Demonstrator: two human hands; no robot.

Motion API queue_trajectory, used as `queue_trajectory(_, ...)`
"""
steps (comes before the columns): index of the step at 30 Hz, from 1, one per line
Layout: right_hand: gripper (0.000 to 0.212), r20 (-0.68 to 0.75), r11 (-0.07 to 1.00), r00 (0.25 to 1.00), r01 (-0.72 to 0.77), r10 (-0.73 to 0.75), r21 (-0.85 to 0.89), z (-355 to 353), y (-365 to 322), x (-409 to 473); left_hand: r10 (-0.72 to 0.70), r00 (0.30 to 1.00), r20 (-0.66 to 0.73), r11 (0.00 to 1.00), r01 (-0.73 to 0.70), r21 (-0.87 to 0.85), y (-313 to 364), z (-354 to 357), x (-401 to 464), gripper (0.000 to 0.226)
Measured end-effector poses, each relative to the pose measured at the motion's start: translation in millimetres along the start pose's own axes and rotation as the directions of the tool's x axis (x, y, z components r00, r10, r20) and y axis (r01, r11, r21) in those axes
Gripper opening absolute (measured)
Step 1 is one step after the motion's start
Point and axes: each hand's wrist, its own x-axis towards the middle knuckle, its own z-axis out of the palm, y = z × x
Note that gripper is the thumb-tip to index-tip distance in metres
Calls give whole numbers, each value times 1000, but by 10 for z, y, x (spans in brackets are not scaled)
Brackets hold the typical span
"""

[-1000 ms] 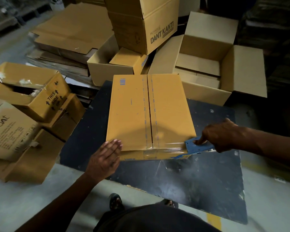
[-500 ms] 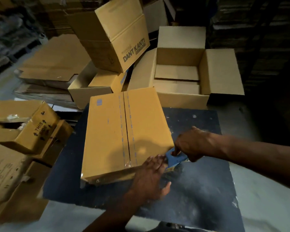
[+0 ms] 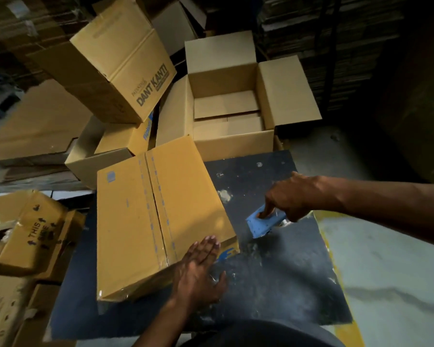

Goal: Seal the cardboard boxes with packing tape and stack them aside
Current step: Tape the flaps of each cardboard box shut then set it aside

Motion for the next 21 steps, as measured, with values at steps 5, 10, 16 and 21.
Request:
queue_trajectory(5, 66, 20, 999, 1000, 11, -10, -53, 191, 143, 46, -20, 999, 39, 999, 19, 30, 29, -41, 24, 80)
queue_trajectory(10, 57, -36, 997, 997, 74, -74, -8, 404, -60, 392, -55, 995, 81, 984, 40, 175, 148, -398, 279, 67)
queue_trajectory(16, 39, -44, 994, 995, 87, -84, 60, 403, -226, 571, 210, 942, 263, 943, -266, 200, 31, -484, 848, 73)
queue_trajectory(21, 27, 20, 995, 1000, -20, 19, 97, 366, -329, 740, 312, 852, 421, 860, -442, 257, -19, -412, 1201, 76)
